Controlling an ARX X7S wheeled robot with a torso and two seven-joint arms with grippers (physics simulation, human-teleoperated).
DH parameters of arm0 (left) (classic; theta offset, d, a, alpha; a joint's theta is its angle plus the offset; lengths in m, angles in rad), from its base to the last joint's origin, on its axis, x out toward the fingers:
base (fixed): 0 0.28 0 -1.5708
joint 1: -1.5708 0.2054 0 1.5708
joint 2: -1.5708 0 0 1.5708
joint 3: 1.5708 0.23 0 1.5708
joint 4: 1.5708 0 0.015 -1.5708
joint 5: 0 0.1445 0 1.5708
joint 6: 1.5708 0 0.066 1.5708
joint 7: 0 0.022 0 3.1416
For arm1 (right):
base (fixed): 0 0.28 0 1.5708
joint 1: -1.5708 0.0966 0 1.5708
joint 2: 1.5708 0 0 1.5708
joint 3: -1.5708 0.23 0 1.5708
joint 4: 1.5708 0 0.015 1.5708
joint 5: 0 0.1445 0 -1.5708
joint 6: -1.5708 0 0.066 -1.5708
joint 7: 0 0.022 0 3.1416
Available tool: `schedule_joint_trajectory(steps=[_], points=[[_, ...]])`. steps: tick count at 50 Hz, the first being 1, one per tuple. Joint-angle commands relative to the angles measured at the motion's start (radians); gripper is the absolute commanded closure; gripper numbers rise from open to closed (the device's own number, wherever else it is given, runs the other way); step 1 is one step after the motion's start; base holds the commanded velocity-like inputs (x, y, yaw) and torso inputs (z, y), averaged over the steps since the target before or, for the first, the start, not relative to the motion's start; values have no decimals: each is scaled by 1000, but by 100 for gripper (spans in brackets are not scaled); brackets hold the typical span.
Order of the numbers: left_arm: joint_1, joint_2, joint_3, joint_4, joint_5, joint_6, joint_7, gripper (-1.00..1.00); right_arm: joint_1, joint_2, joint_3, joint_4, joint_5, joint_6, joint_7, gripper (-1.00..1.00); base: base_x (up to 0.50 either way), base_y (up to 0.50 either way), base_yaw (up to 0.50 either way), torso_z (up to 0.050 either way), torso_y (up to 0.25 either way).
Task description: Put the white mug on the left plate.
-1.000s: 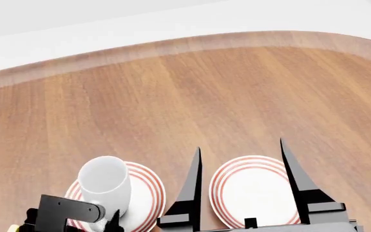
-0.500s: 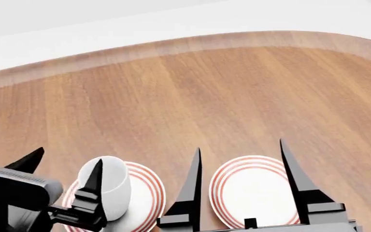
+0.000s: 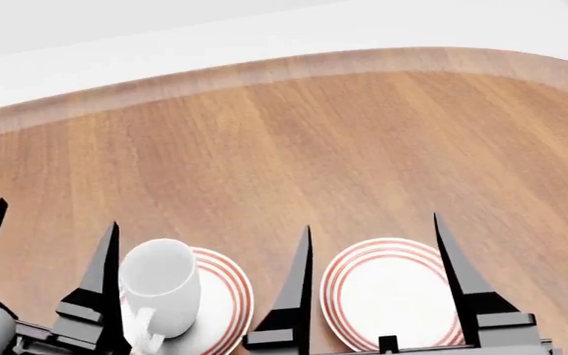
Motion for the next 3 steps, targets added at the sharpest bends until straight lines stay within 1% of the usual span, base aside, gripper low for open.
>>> schedule_joint_trajectory(steps=[1,3], points=[[6,-19,-4,106,-27,-38,-43,-100,2,8,6,-24,2,19,9,-100,0,0,0,0,0],[0,-21,-12,116,-45,-48,-50,-100,3,10,9,-30,5,24,11,-100,0,0,0,0,0]])
